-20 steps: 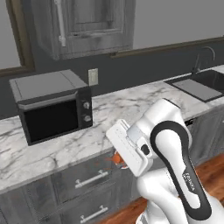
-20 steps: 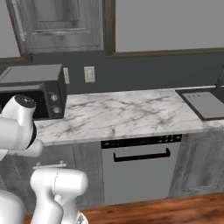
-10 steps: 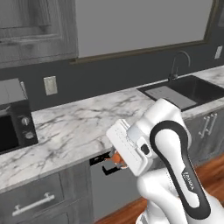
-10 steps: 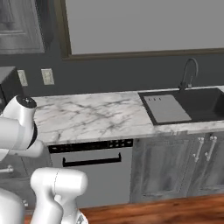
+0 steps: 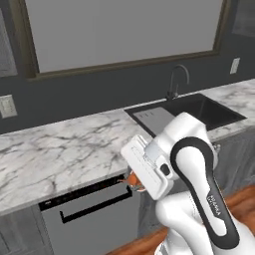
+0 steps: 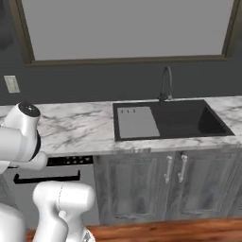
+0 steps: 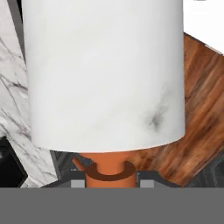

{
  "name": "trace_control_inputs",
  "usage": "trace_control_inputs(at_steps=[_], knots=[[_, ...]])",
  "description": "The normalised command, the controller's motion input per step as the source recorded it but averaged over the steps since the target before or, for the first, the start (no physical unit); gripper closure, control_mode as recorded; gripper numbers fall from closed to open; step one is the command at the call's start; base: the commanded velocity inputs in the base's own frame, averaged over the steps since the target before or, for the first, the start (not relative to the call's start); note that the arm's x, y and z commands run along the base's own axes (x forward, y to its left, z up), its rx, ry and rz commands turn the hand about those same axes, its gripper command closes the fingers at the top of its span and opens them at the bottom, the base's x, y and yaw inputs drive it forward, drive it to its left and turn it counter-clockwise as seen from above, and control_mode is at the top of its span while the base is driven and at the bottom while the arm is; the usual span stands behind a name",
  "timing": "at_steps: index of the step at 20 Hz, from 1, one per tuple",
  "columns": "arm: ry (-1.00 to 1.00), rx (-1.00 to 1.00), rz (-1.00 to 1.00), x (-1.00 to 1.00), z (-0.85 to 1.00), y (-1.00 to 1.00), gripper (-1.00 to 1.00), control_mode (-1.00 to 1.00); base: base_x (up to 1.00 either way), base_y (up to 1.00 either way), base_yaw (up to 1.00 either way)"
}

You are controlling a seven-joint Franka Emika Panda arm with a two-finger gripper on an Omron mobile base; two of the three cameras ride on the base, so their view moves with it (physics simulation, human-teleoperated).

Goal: Restock the sink supplies by placing the sponge and soap dispenser on the counter and next to the sink. Make sure the soap dispenser is upright.

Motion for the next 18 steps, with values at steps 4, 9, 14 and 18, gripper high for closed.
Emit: trace_control_inputs(at_steps=[4,9,14,18], knots=[[0.00,0.00,0.00,0.00,0.00,0.00,1.00,1.00,0.80,-0.34,0.29],[0.00,0.00,0.00,0.00,0.00,0.00,1.00,1.00,0.39,-0.45,0.29],[0.00,0.00,0.00,0.00,0.00,0.00,1.00,1.00,0.37,-0.48,0.26],[0.00,0.00,0.00,0.00,0.00,0.00,1.00,1.00,0.32,-0.24,0.19]])
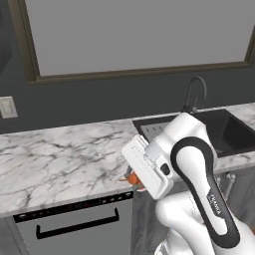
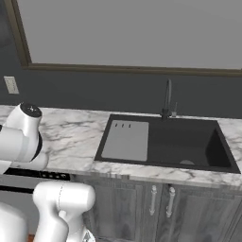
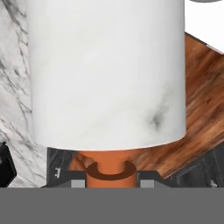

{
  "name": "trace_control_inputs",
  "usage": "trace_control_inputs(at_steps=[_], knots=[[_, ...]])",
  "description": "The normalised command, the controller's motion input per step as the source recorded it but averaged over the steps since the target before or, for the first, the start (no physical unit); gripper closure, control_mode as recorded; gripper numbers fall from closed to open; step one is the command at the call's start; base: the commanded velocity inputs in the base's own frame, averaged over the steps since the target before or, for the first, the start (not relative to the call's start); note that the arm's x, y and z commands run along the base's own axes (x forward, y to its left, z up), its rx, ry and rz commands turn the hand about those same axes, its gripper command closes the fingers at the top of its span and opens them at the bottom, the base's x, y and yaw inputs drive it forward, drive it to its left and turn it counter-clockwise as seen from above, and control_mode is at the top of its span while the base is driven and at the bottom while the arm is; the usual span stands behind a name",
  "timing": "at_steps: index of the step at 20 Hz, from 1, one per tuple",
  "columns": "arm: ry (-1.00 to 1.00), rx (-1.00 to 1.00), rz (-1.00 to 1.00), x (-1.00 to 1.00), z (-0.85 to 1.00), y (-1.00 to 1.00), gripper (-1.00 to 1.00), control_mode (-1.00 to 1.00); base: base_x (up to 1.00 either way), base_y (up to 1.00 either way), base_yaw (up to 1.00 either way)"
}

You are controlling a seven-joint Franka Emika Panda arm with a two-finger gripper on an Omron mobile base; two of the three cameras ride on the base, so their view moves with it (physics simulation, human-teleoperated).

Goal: Restock the sink supplies by placing the sponge and soap dispenser on the counter and next to the sink. Make sure the soap dispenser is upright.

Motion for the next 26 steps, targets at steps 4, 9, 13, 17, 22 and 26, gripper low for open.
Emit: trace_control_inputs(at_steps=[4,9,13,17,22,26], knots=[[0.03,0.04,0.00,0.56,-0.02,-0.04,1.00,-1.00,0.04,0.00,0.00],[0.14,0.12,0.11,1.00,0.00,-0.24,1.00,-1.00,0.00,0.00,0.00],[0.11,0.15,0.21,1.00,0.00,-0.30,1.00,-1.00,0.00,0.00,0.00],[0.19,0.14,0.19,1.00,0.00,-0.21,1.00,-1.00,0.00,0.00,0.00],[0.15,0.11,0.16,1.00,0.00,-0.09,1.00,-1.00,0.00,0.00,0.00],[0.19,0.09,0.16,1.00,0.00,-0.06,1.00,-1.00,0.00,0.00,0.00]])
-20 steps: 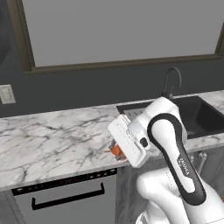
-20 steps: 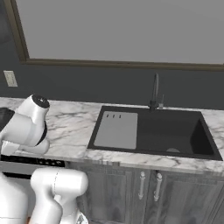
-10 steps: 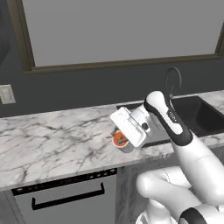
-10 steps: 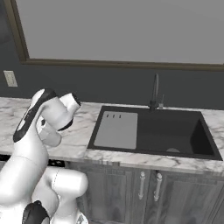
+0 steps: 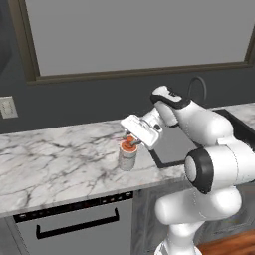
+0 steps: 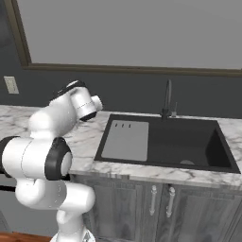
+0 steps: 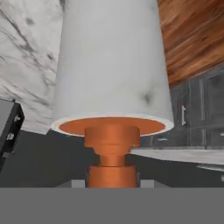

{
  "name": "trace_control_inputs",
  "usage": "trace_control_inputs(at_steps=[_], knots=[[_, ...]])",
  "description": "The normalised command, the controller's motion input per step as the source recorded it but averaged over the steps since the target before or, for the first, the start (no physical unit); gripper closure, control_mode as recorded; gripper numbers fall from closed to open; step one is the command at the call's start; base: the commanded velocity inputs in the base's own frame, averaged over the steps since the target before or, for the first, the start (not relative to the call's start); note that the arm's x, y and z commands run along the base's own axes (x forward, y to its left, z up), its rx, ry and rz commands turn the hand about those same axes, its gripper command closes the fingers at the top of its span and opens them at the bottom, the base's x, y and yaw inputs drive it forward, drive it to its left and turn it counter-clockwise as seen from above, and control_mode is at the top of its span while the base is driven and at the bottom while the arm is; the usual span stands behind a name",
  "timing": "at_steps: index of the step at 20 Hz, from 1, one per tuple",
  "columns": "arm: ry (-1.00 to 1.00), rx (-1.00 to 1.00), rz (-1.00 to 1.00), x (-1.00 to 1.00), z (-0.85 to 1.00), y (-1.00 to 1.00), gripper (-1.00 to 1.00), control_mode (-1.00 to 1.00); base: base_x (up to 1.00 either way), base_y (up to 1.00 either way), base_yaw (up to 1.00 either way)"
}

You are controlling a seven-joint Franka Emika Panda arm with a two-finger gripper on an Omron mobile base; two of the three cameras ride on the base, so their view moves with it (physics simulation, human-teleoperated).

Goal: Restock the sink supplies by placing the sponge and soap dispenser on the counter and next to the sink. Make sure the soap dispenser is upright.

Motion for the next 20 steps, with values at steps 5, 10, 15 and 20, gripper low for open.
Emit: trace_control_inputs(at_steps=[5,10,15,20], knots=[[0.12,0.10,0.15,0.90,-0.02,-0.06,1.00,-1.00,0.00,0.00,0.00],[0.05,0.01,0.01,0.60,0.00,0.00,1.00,-1.00,0.00,0.00,0.00],[0.01,0.00,0.00,0.53,0.00,-0.01,1.00,-1.00,0.00,0.00,0.00],[0.00,-0.01,0.00,0.51,0.00,-0.06,1.00,-1.00,0.00,0.00,0.00]])
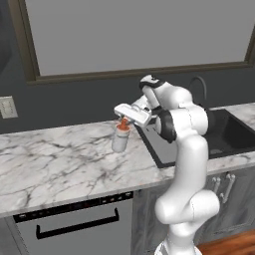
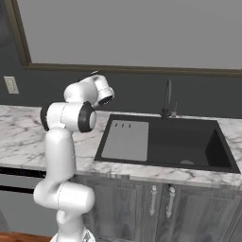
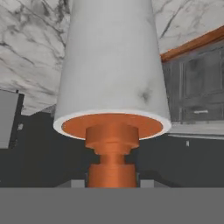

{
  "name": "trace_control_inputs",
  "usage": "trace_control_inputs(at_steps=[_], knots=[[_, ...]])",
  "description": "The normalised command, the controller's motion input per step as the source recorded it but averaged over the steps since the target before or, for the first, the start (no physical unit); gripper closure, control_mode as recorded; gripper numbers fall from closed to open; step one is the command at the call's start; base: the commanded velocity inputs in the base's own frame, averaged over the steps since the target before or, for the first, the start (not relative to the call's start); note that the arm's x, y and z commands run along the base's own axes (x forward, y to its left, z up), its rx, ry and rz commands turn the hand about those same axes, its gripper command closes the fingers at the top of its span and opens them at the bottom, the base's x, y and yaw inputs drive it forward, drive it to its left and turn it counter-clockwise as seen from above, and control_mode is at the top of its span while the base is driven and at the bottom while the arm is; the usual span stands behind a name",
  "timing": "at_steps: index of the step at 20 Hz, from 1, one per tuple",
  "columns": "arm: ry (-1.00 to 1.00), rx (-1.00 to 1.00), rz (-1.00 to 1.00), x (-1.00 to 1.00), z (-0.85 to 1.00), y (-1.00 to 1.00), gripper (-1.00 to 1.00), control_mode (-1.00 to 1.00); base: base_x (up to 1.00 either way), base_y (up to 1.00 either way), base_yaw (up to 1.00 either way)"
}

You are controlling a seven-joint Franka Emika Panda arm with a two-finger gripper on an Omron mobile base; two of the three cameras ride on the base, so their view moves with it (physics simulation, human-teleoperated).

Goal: Restock the sink supplies by placing the sponge and soap dispenser on the counter and next to the sink. Make sure the soap dispenser is upright.

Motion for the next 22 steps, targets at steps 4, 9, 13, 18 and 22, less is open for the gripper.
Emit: trace_control_inputs(at_steps=[4,9,13,18,22], knots=[[0.00,0.00,0.00,0.48,-0.01,-0.13,1.00,-1.00,0.00,0.00,0.00],[0.00,-0.01,0.00,0.29,0.00,-0.12,1.00,-1.00,0.00,0.00,0.00],[0.00,-0.04,0.00,0.01,-0.06,-0.14,1.00,-1.00,0.00,0.00,0.00],[0.00,-0.04,0.00,-0.01,-0.19,-0.18,1.00,-1.00,0.00,0.00,0.00],[-0.06,-0.02,0.00,-0.11,-0.40,-0.06,1.00,-1.00,0.00,0.00,0.00]])
